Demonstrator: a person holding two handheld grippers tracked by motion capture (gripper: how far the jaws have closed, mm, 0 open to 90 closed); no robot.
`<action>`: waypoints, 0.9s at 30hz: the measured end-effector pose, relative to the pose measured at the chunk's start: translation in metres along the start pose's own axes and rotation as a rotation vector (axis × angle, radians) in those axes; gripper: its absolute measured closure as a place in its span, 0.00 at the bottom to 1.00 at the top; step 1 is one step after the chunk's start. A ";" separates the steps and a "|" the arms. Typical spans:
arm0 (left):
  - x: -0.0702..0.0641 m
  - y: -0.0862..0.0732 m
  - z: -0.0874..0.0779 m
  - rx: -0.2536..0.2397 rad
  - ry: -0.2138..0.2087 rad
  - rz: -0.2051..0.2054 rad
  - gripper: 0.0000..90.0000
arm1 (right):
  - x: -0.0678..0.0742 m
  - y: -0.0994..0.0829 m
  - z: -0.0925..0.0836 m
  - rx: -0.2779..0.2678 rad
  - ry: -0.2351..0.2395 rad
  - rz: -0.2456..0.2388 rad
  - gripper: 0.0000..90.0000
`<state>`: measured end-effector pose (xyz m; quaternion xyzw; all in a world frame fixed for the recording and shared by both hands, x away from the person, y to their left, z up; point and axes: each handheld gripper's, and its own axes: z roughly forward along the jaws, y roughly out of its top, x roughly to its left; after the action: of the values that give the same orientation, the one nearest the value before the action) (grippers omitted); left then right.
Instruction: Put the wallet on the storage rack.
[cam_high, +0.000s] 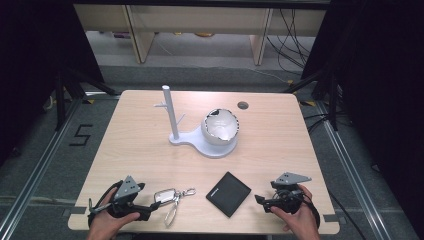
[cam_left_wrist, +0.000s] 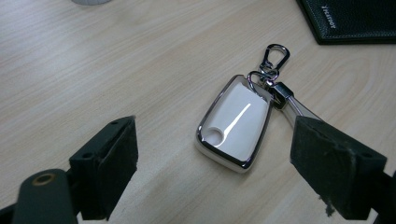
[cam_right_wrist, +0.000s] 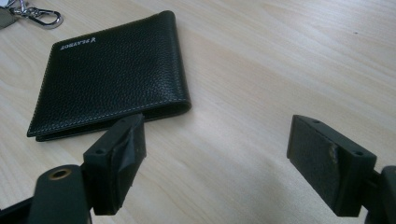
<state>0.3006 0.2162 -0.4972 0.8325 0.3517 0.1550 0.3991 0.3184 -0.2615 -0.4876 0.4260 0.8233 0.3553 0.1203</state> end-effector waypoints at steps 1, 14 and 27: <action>0.000 0.000 0.000 0.000 -0.003 0.000 0.17 | -0.002 0.000 0.001 -0.011 -0.001 -0.019 0.23; -0.013 0.005 0.007 -0.039 -0.034 -0.015 0.17 | -0.003 0.000 0.002 -0.020 -0.001 -0.002 0.22; -0.041 0.018 0.018 -0.035 -0.136 0.038 0.22 | -0.005 0.003 0.004 -0.028 0.018 0.006 0.24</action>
<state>0.2898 0.1696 -0.4932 0.8407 0.3049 0.1116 0.4334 0.3257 -0.2624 -0.4893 0.4234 0.8180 0.3711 0.1179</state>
